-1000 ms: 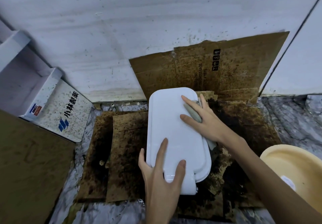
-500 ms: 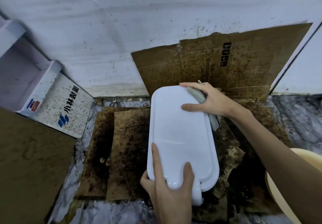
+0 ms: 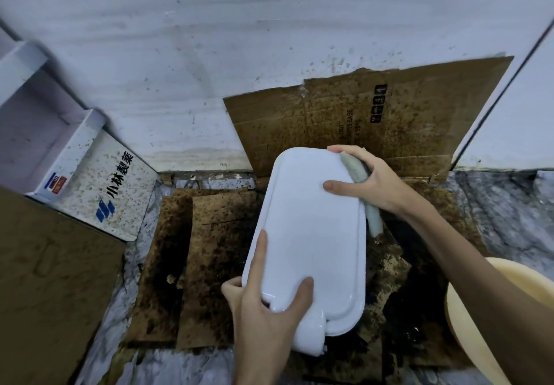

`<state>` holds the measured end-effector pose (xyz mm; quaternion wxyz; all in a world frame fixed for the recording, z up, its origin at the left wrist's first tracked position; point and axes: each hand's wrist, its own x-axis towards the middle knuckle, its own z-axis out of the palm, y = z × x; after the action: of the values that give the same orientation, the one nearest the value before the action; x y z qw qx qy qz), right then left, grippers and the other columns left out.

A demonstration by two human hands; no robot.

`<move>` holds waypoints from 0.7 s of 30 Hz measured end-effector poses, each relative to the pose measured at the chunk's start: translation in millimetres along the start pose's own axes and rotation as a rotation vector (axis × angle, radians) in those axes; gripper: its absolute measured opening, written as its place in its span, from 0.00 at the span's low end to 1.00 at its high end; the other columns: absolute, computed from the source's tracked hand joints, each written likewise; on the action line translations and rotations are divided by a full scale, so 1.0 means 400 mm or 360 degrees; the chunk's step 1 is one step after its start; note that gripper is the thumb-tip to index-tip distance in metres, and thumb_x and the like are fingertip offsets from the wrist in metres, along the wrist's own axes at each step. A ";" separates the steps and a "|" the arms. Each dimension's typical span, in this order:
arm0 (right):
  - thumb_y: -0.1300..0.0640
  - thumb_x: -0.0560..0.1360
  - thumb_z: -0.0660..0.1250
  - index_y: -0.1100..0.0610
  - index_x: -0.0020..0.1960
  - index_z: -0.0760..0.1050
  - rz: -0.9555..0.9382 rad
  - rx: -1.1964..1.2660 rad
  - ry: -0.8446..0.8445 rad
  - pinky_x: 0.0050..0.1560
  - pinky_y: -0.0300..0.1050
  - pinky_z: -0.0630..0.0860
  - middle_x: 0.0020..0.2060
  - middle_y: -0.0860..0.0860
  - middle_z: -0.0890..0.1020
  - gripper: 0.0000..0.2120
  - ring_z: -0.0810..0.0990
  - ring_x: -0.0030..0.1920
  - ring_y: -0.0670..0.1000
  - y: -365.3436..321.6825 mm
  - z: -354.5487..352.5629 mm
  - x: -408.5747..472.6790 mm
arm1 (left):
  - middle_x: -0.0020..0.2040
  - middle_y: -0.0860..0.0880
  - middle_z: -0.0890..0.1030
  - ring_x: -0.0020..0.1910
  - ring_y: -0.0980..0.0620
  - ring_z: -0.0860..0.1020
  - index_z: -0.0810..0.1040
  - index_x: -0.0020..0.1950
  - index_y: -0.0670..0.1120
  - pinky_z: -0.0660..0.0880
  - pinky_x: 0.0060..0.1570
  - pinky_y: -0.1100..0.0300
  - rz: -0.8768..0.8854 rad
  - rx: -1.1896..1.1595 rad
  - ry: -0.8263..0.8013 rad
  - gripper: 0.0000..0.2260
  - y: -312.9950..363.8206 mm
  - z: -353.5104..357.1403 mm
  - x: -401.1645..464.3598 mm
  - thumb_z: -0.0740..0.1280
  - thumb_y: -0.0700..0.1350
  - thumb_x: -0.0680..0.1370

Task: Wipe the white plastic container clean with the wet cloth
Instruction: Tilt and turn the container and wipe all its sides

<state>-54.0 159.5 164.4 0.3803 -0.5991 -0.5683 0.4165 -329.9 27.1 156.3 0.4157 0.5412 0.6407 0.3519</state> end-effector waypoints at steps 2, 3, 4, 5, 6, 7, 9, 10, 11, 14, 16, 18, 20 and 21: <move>0.34 0.63 0.84 0.32 0.68 0.76 -0.0006 0.0072 0.0164 0.62 0.54 0.83 0.63 0.36 0.77 0.36 0.80 0.62 0.42 -0.009 -0.006 -0.034 | 0.54 0.50 0.65 0.48 0.56 0.75 0.59 0.73 0.84 0.74 0.45 0.74 0.0048 0.0064 -0.0192 0.44 0.019 -0.054 0.043 0.78 0.70 0.63; 0.34 0.63 0.84 0.32 0.68 0.76 -0.0010 0.0105 0.0264 0.62 0.55 0.83 0.63 0.37 0.77 0.35 0.79 0.63 0.44 -0.015 -0.008 -0.053 | 0.55 0.49 0.65 0.50 0.55 0.75 0.59 0.73 0.84 0.74 0.46 0.74 0.0095 0.0109 -0.0278 0.43 0.030 -0.081 0.069 0.79 0.72 0.64; 0.34 0.63 0.84 0.32 0.67 0.77 -0.0005 0.0134 0.0365 0.62 0.55 0.82 0.63 0.36 0.77 0.35 0.79 0.64 0.44 -0.023 -0.009 -0.076 | 0.56 0.49 0.66 0.52 0.55 0.75 0.60 0.73 0.84 0.74 0.48 0.74 0.0150 0.0166 -0.0357 0.42 0.043 -0.106 0.096 0.78 0.72 0.64; 0.34 0.63 0.84 0.31 0.67 0.77 0.0007 0.0164 0.0465 0.62 0.55 0.82 0.63 0.35 0.77 0.34 0.79 0.64 0.44 -0.030 -0.007 -0.099 | 0.57 0.48 0.67 0.53 0.56 0.75 0.61 0.72 0.84 0.74 0.50 0.72 0.0204 0.0222 -0.0436 0.41 0.057 -0.126 0.126 0.77 0.72 0.64; 0.33 0.63 0.84 0.31 0.66 0.76 0.0022 0.0196 0.0568 0.62 0.55 0.82 0.63 0.34 0.77 0.34 0.79 0.64 0.43 -0.037 -0.005 -0.126 | 0.58 0.47 0.68 0.55 0.57 0.74 0.61 0.73 0.84 0.74 0.54 0.70 0.0254 0.0269 -0.0529 0.41 0.074 -0.144 0.157 0.76 0.72 0.63; 0.32 0.62 0.83 0.30 0.66 0.76 0.0040 0.0231 0.0668 0.62 0.54 0.82 0.62 0.31 0.77 0.34 0.79 0.64 0.42 -0.042 -0.001 -0.153 | 0.60 0.46 0.69 0.58 0.56 0.74 0.62 0.73 0.83 0.76 0.59 0.66 0.0292 0.0296 -0.0636 0.41 0.089 -0.159 0.191 0.76 0.73 0.63; 0.31 0.62 0.83 0.30 0.67 0.76 0.0086 0.0294 0.0850 0.63 0.54 0.82 0.63 0.30 0.77 0.36 0.78 0.64 0.41 -0.049 0.018 -0.208 | 0.66 0.43 0.71 0.64 0.48 0.76 0.63 0.75 0.80 0.78 0.65 0.52 0.0336 0.0306 -0.0878 0.41 0.114 -0.177 0.258 0.77 0.72 0.65; 0.30 0.62 0.82 0.30 0.67 0.75 0.0109 0.0298 0.0930 0.64 0.54 0.81 0.64 0.32 0.76 0.36 0.77 0.66 0.43 -0.049 0.032 -0.232 | 0.69 0.43 0.73 0.66 0.44 0.77 0.63 0.77 0.78 0.79 0.66 0.47 0.0363 0.0309 -0.0998 0.40 0.121 -0.183 0.292 0.77 0.70 0.67; 0.29 0.62 0.82 0.31 0.69 0.74 0.0130 0.0281 0.1009 0.65 0.53 0.80 0.66 0.35 0.76 0.38 0.76 0.68 0.45 -0.047 0.047 -0.256 | 0.72 0.46 0.75 0.68 0.43 0.77 0.63 0.78 0.75 0.79 0.66 0.44 0.0399 0.0308 -0.1118 0.40 0.124 -0.185 0.323 0.78 0.67 0.70; 0.25 0.61 0.78 0.30 0.71 0.72 0.0215 0.0239 0.1137 0.62 0.45 0.75 0.68 0.45 0.74 0.41 0.73 0.70 0.50 -0.035 0.082 -0.311 | 0.76 0.60 0.75 0.71 0.48 0.79 0.63 0.81 0.70 0.80 0.65 0.43 0.0445 0.0309 -0.1398 0.37 0.119 -0.171 0.375 0.77 0.57 0.77; 0.24 0.61 0.77 0.29 0.72 0.71 0.0279 0.0250 0.1114 0.60 0.44 0.74 0.68 0.49 0.73 0.42 0.74 0.68 0.52 -0.023 0.094 -0.332 | 0.75 0.64 0.75 0.69 0.53 0.80 0.63 0.82 0.69 0.83 0.62 0.46 0.0454 0.0320 -0.1485 0.36 0.105 -0.157 0.391 0.77 0.54 0.79; 0.25 0.63 0.77 0.29 0.73 0.70 0.0296 0.0214 0.1076 0.59 0.42 0.73 0.67 0.50 0.73 0.41 0.73 0.68 0.52 -0.011 0.098 -0.341 | 0.74 0.66 0.75 0.68 0.55 0.81 0.63 0.82 0.69 0.83 0.61 0.49 0.0471 0.0333 -0.1504 0.36 0.091 -0.148 0.404 0.77 0.54 0.79; 0.27 0.67 0.75 0.28 0.73 0.70 0.0285 0.0166 0.1037 0.56 0.37 0.71 0.67 0.50 0.74 0.36 0.72 0.68 0.50 -0.001 0.093 -0.337 | 0.75 0.65 0.75 0.68 0.55 0.81 0.63 0.82 0.68 0.83 0.60 0.51 0.0483 0.0316 -0.1519 0.36 0.081 -0.149 0.414 0.77 0.54 0.79; 0.28 0.69 0.73 0.28 0.73 0.70 0.0275 0.0145 0.1009 0.56 0.36 0.71 0.68 0.50 0.74 0.34 0.73 0.69 0.50 0.004 0.090 -0.332 | 0.75 0.64 0.75 0.68 0.55 0.81 0.63 0.82 0.68 0.84 0.60 0.52 0.0488 0.0308 -0.1527 0.36 0.076 -0.153 0.418 0.76 0.54 0.79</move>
<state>-87.8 26.2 158.8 0.5280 -0.7271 -0.3496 0.2651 -385.0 196.8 183.1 0.5545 0.7656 0.3207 0.0599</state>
